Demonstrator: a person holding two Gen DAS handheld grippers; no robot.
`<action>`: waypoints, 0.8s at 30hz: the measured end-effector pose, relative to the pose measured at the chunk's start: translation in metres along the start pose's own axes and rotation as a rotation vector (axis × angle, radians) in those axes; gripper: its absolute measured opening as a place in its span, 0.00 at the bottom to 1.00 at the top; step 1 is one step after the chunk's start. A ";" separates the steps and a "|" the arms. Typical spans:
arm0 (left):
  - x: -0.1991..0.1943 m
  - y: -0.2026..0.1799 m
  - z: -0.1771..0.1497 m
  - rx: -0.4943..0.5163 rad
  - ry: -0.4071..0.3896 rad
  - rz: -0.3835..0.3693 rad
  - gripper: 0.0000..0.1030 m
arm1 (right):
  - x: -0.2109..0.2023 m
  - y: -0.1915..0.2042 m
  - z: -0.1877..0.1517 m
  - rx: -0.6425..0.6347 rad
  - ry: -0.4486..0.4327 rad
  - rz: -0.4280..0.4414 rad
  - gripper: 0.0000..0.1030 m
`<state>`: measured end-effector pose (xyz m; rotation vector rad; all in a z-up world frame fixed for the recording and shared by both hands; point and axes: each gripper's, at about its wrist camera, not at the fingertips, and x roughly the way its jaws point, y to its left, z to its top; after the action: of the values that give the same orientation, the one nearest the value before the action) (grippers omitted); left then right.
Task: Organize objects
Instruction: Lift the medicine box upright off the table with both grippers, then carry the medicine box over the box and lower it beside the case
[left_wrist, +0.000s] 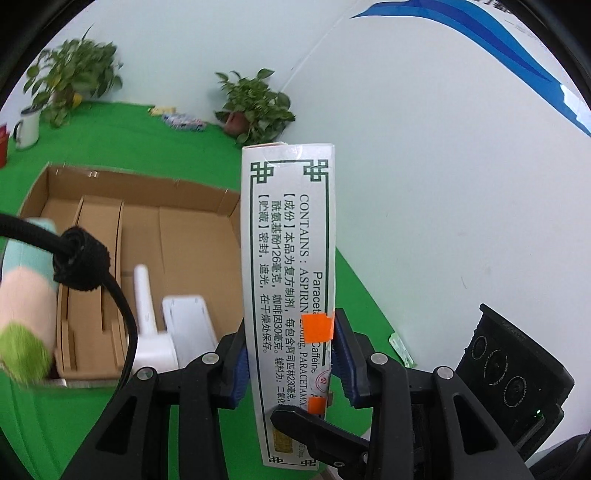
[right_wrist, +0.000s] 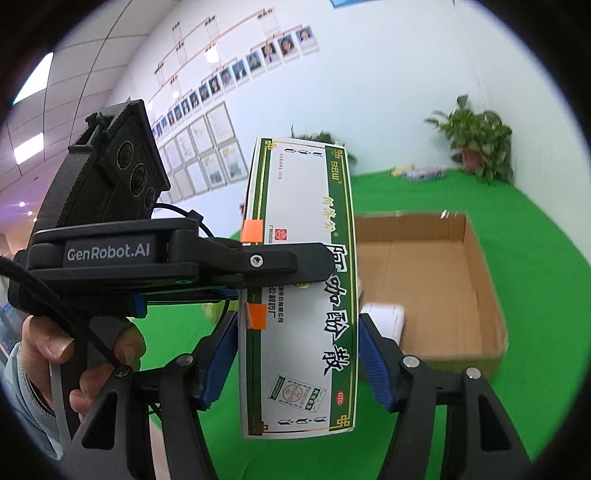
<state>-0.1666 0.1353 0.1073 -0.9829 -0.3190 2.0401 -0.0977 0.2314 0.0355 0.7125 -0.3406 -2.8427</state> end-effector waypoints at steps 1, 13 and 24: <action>0.002 -0.002 0.009 0.013 -0.002 -0.004 0.36 | 0.001 -0.002 0.005 0.001 -0.009 -0.003 0.60; 0.024 0.015 0.092 0.000 0.009 -0.008 0.36 | 0.033 -0.033 0.060 0.012 -0.008 -0.011 0.60; 0.114 0.064 0.101 -0.044 0.217 -0.021 0.35 | 0.072 -0.083 0.049 0.168 0.136 -0.010 0.60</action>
<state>-0.3183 0.1950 0.0796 -1.2105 -0.2585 1.8935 -0.1941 0.3024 0.0238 0.9368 -0.5602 -2.7797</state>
